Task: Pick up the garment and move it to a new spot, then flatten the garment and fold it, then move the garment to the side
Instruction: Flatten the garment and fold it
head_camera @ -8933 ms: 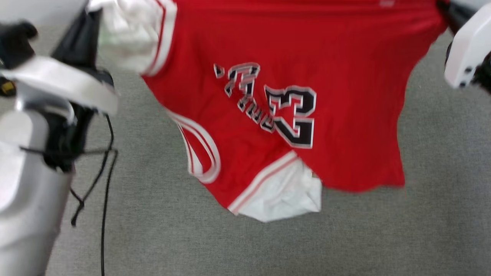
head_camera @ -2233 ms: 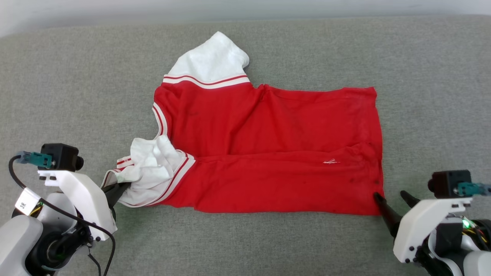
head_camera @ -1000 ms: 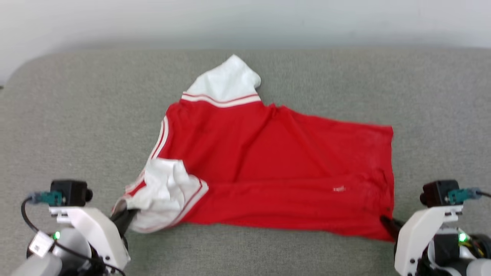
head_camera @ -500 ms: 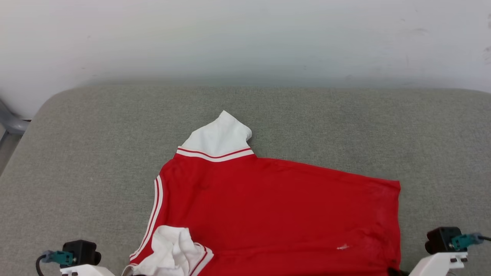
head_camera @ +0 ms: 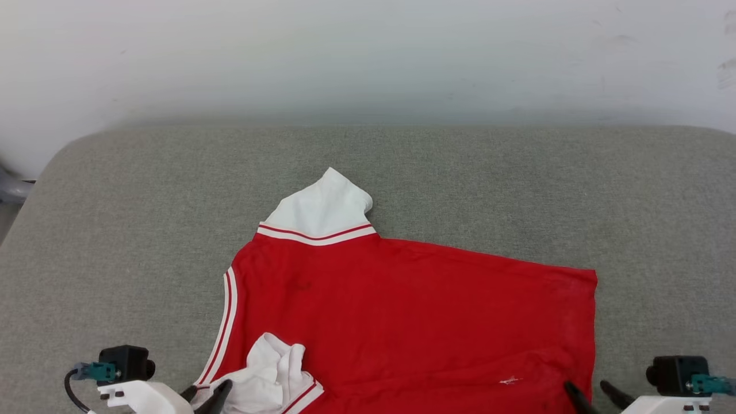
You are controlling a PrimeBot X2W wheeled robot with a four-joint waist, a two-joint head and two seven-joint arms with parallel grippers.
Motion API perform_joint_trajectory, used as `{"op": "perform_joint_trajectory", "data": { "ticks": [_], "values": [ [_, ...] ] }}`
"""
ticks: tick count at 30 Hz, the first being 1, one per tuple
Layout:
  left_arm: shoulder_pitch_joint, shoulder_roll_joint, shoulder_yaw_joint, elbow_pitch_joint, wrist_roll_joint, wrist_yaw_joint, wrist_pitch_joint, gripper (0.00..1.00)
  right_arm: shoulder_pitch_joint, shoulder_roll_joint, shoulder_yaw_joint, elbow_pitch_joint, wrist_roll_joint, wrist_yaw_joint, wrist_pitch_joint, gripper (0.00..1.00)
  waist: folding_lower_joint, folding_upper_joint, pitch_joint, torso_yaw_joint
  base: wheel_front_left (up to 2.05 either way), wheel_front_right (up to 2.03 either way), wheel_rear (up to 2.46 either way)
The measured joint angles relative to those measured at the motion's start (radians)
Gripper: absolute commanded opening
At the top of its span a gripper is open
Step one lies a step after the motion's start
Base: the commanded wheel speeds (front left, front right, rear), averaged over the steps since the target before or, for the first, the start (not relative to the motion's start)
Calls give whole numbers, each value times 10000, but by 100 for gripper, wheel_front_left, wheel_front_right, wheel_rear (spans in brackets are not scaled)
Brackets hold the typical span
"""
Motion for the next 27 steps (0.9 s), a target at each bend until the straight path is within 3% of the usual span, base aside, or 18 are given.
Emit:
{"op": "perform_joint_trajectory", "data": {
  "ticks": [6,12,19,27],
  "values": [
    [-365,0,234,-29,696,-40,-1074,100,-317,92,-29,-324,-142,0,-2063,100,0,0,-132,-108,0,0,0],
    [-825,-270,458,-228,1521,61,-2443,100,-710,276,-360,-761,-920,0,-3381,100,0,0,-226,-170,0,0,0],
    [-1630,-690,568,-297,2690,-40,-4077,100,-1164,543,-525,-1536,-1615,0,-3983,100,0,0,191,-259,0,0,0],
    [-3048,-1174,1022,-153,3542,-324,-4550,100,-2007,721,-616,-2431,-2048,0,-4253,100,1,0,1386,-425,0,0,0]
  ]
}}
